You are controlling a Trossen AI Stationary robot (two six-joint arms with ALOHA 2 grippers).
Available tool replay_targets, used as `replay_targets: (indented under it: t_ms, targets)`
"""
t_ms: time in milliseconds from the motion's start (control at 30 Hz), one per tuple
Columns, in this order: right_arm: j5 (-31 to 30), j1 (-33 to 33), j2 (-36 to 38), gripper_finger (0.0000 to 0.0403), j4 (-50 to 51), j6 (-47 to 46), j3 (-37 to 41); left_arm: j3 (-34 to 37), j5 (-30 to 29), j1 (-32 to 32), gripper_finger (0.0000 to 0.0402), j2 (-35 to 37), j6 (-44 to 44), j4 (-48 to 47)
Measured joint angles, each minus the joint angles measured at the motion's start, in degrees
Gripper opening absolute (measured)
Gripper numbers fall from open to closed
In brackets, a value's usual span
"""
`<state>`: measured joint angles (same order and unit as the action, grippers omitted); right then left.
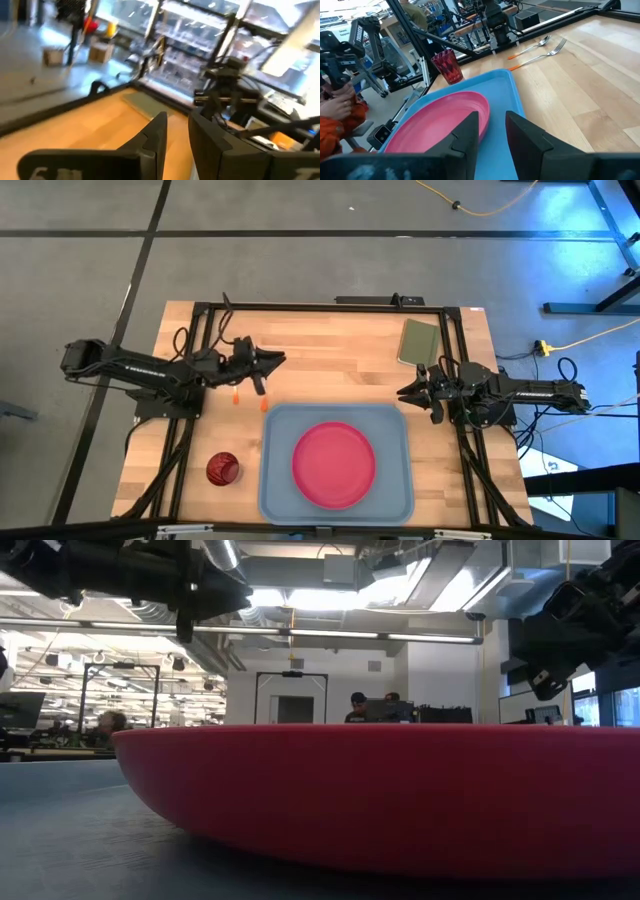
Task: Pick and place plate/cup/fork/spoon on tray
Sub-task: Put the orange fork on the blue tray to the left of the pink plate
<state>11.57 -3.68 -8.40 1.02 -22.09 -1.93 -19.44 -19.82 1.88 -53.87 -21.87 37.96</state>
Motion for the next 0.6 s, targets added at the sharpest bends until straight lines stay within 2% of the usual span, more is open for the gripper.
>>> replay_targets:
  t_ms: [67, 167, 333, 467, 600]
  targets:
    - [0.0, 0.0, 0.0, 0.0101, 0.0, 0.01, 0.0, -3.85, -1.62, 1.27, 0.0073, 0.0, -4.95, -10.55]
    - [0.0, 0.0, 0.0, 0.0101, -0.02, 0.02, 0.0, -13.19, -2.55, 4.17, 0.0073, -0.17, -11.89, -35.58]
    - [0.0, 0.0, 0.0, 0.0101, -0.02, 0.02, 0.02, -28.42, -5.43, 7.35, 0.0073, -5.84, -18.17, -66.97]
    - [0.0, 0.01, -0.07, 0.0101, -0.02, 0.02, 0.02, -34.83, -4.92, 8.68, 0.0073, -10.6, -22.15, -79.77]
    - [-0.02, 0.0, -0.07, 0.0101, -0.02, 0.02, 0.04, -35.67, -2.96, 8.99, 0.0073, -13.92, -22.5, -85.37]
